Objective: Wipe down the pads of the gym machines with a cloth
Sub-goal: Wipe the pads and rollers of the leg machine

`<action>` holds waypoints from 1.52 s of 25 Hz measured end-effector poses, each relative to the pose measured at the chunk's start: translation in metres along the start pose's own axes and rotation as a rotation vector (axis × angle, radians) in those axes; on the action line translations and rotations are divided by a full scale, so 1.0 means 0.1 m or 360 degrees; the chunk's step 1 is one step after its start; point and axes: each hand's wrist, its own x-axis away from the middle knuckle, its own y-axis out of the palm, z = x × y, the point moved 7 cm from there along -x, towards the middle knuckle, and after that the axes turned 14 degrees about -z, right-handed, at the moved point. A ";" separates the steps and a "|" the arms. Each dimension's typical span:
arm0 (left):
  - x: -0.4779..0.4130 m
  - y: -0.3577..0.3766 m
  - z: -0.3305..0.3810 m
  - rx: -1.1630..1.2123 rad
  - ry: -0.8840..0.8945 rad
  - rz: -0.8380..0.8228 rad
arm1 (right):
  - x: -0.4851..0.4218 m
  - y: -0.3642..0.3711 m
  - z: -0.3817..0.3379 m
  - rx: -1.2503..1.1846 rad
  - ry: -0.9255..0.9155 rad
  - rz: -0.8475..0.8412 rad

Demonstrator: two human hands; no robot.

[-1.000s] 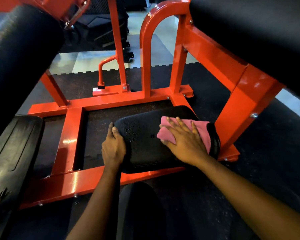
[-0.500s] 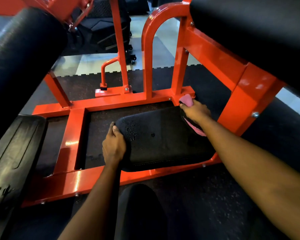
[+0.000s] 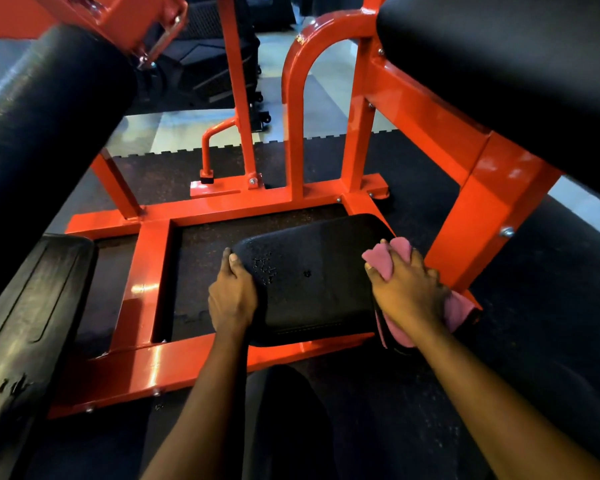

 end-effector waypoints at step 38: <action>-0.06 -0.01 -0.06 0.0089 0.0011 0.0009 | -1.31 -0.07 -0.83 0.0019 -0.0225 -0.0178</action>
